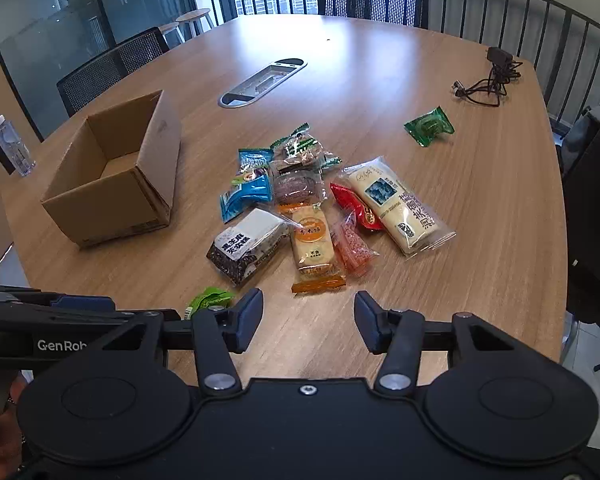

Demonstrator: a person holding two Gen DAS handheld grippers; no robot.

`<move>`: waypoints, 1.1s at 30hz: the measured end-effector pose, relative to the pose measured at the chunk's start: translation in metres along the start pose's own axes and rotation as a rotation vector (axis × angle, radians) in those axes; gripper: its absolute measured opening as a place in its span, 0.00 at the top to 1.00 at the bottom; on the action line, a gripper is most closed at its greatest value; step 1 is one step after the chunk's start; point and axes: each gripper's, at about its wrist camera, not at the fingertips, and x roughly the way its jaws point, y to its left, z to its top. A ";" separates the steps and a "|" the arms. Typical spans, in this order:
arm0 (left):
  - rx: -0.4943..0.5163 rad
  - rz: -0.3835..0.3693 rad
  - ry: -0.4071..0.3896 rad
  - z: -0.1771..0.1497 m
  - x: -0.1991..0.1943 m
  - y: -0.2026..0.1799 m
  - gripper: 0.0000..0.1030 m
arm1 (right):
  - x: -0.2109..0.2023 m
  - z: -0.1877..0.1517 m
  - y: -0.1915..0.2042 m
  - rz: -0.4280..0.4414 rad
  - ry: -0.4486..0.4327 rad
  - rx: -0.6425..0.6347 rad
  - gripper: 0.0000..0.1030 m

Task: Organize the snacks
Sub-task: 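Grasp the green candy with the left tool while the right tool grasps the orange-wrapped cake, then carry the green candy and orange-wrapped cake toward the cardboard box with both tools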

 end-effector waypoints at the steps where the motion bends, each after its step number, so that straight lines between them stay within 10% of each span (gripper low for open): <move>1: 0.003 -0.002 0.011 0.001 0.006 0.000 0.32 | 0.004 -0.001 -0.002 -0.006 0.006 0.000 0.54; 11: 0.009 -0.027 0.090 0.015 0.050 0.005 0.41 | 0.037 0.001 -0.007 -0.024 0.051 0.002 0.61; 18: 0.008 -0.061 0.162 0.028 0.073 0.012 0.65 | 0.058 0.011 -0.002 -0.046 0.084 -0.008 0.61; 33: 0.015 -0.082 0.177 0.047 0.073 0.021 0.73 | 0.086 0.033 0.007 -0.066 0.120 -0.076 0.60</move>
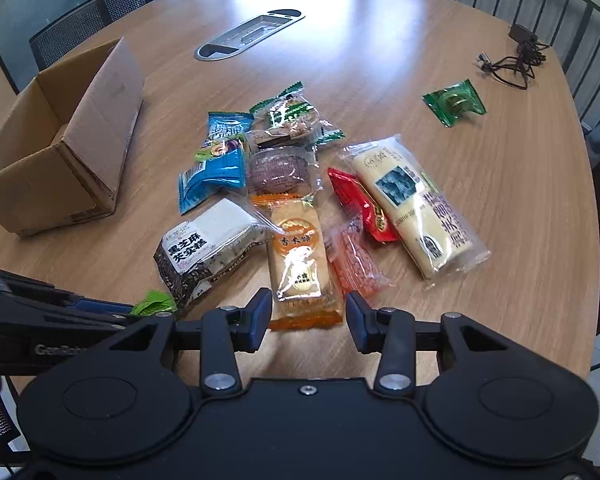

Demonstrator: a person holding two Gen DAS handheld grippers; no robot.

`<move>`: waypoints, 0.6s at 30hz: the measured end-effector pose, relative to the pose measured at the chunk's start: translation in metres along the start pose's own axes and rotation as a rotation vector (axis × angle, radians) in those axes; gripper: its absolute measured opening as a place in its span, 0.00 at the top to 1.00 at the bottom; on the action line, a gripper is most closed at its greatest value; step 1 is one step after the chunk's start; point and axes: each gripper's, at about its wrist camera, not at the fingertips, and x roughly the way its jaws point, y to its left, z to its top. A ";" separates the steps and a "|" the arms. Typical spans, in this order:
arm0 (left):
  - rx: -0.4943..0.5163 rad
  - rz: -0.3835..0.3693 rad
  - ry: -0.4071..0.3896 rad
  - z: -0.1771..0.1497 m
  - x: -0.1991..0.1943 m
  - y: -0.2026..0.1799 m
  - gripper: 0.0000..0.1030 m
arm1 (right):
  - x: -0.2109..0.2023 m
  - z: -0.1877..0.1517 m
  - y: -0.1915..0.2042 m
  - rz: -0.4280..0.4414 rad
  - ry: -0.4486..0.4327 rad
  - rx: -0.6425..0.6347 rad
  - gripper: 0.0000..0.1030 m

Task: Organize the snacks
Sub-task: 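Carry the green candy and orange-wrapped cake toward the cardboard box with both tools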

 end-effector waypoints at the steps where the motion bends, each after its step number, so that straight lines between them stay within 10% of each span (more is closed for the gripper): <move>1: 0.000 0.007 -0.003 0.000 -0.001 0.001 0.73 | 0.002 0.001 0.001 0.000 0.003 0.001 0.60; 18: -0.070 0.102 -0.085 -0.020 -0.028 0.008 0.73 | 0.029 0.003 0.003 0.008 0.001 -0.072 0.53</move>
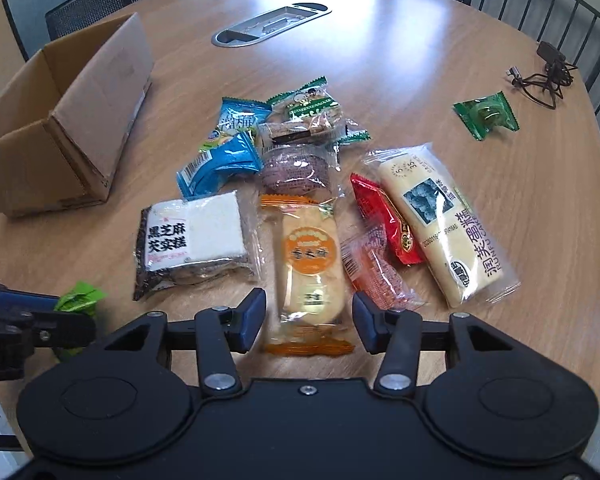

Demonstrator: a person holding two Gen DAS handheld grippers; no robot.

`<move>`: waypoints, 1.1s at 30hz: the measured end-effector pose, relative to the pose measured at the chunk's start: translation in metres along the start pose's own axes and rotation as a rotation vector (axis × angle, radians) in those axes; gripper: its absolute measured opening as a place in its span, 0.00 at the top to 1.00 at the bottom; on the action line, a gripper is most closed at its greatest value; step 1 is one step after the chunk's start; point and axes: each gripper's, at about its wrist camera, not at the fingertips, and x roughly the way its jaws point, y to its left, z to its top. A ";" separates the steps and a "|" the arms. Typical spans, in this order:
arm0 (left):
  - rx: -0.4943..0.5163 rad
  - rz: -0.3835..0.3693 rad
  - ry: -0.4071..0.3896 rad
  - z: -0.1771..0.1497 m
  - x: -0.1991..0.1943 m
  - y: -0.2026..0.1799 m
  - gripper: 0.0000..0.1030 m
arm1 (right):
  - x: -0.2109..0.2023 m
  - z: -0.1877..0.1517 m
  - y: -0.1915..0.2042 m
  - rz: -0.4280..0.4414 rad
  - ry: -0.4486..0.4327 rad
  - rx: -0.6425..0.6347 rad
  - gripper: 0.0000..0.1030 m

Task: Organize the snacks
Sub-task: 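Carry the green candy and orange-wrapped cake toward the cardboard box with both tools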

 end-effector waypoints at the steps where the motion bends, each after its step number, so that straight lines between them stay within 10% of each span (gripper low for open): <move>1: -0.004 0.005 -0.003 -0.001 -0.002 0.000 0.73 | 0.002 -0.001 -0.002 0.006 0.006 0.007 0.53; 6: -0.025 0.036 -0.023 -0.004 -0.011 -0.002 0.73 | -0.003 -0.007 -0.004 0.024 0.014 -0.013 0.67; 33: -0.058 0.113 -0.226 -0.013 -0.090 -0.059 0.73 | -0.113 -0.009 -0.034 0.143 -0.132 -0.042 0.67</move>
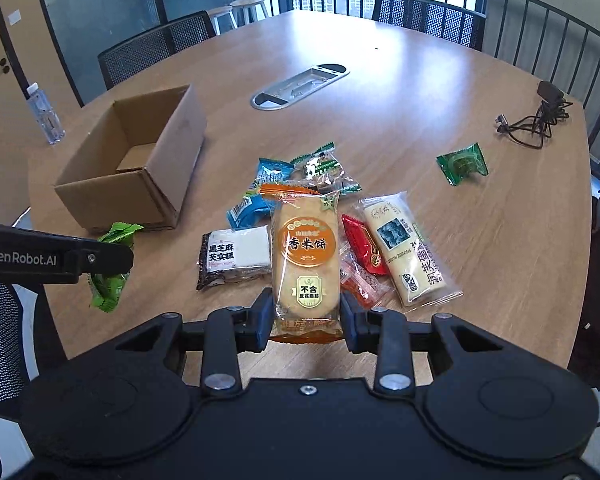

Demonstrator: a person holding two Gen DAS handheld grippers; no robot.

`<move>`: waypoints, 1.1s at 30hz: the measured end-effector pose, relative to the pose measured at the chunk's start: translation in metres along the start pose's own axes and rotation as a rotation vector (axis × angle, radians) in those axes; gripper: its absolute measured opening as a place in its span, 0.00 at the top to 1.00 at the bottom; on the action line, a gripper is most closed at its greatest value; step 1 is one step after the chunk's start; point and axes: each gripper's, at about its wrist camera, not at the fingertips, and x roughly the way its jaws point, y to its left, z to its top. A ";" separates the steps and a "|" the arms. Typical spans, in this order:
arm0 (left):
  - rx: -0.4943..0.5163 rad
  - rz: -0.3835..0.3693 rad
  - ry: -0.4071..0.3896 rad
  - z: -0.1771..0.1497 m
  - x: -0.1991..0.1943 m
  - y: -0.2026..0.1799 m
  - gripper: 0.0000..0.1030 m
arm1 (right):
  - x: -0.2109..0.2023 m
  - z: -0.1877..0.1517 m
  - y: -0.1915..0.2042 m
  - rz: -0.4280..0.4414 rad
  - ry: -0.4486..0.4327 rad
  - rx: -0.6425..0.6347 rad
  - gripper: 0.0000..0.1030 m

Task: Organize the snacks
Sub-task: 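Carry the green candy and orange-wrapped cake toward the cardboard box with both tools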

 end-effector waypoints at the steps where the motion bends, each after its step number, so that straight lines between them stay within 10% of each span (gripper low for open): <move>1: -0.006 0.007 -0.008 -0.001 -0.004 -0.001 0.73 | -0.003 0.001 0.000 0.005 -0.004 -0.004 0.67; 33: -0.048 -0.010 -0.080 0.070 -0.011 0.108 0.73 | 0.005 0.072 0.093 0.034 -0.076 -0.033 0.67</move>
